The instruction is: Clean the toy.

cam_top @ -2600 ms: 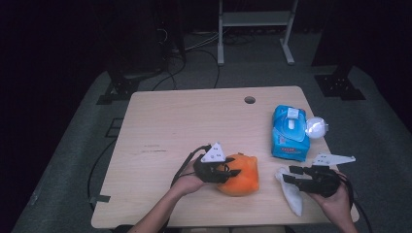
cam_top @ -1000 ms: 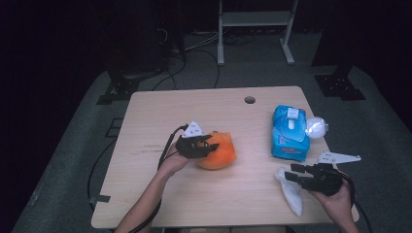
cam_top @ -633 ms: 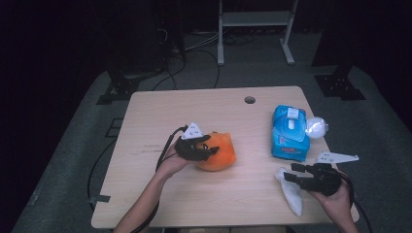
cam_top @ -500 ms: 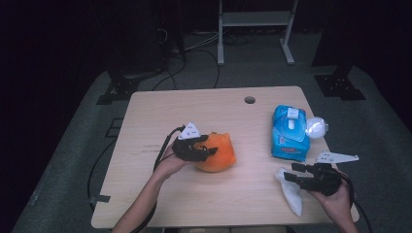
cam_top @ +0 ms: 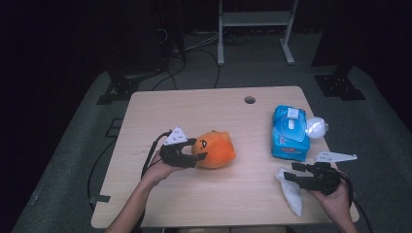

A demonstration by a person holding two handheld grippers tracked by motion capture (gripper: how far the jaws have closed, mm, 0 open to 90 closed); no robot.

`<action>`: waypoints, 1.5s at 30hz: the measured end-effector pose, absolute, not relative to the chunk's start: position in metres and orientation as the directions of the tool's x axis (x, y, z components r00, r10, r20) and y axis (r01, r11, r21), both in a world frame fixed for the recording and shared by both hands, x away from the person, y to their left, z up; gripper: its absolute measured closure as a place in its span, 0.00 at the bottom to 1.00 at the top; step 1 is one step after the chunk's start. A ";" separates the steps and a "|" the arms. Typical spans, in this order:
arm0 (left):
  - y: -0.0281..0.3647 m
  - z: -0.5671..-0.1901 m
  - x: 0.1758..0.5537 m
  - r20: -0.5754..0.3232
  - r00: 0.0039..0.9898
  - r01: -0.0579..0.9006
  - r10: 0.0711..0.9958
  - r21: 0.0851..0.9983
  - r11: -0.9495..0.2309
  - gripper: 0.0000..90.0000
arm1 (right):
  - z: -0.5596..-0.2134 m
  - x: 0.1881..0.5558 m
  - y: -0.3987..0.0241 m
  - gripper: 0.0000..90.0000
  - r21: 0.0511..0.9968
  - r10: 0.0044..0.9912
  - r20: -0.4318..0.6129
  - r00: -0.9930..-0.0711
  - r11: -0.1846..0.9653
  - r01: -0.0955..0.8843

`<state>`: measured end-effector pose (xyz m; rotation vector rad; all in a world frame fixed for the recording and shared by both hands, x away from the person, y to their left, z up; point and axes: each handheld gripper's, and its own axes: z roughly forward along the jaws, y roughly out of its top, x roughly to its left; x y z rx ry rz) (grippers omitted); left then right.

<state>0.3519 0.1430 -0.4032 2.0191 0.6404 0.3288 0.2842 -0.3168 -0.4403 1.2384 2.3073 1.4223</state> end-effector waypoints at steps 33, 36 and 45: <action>0.181 -0.422 0.315 -0.068 0.791 0.363 0.608 0.852 -0.378 0.24 | -0.440 0.281 -0.317 0.42 0.800 0.717 0.269 -0.643 0.206 0.564; 0.183 -0.425 0.313 -0.072 0.787 0.369 0.612 0.851 -0.374 0.23 | -0.440 0.281 -0.317 0.42 0.801 0.716 0.267 -0.644 0.206 0.562; 0.189 -0.431 0.307 -0.081 0.774 0.384 0.628 0.848 -0.365 0.21 | -0.440 0.281 -0.316 0.42 0.798 0.715 0.267 -0.646 0.212 0.564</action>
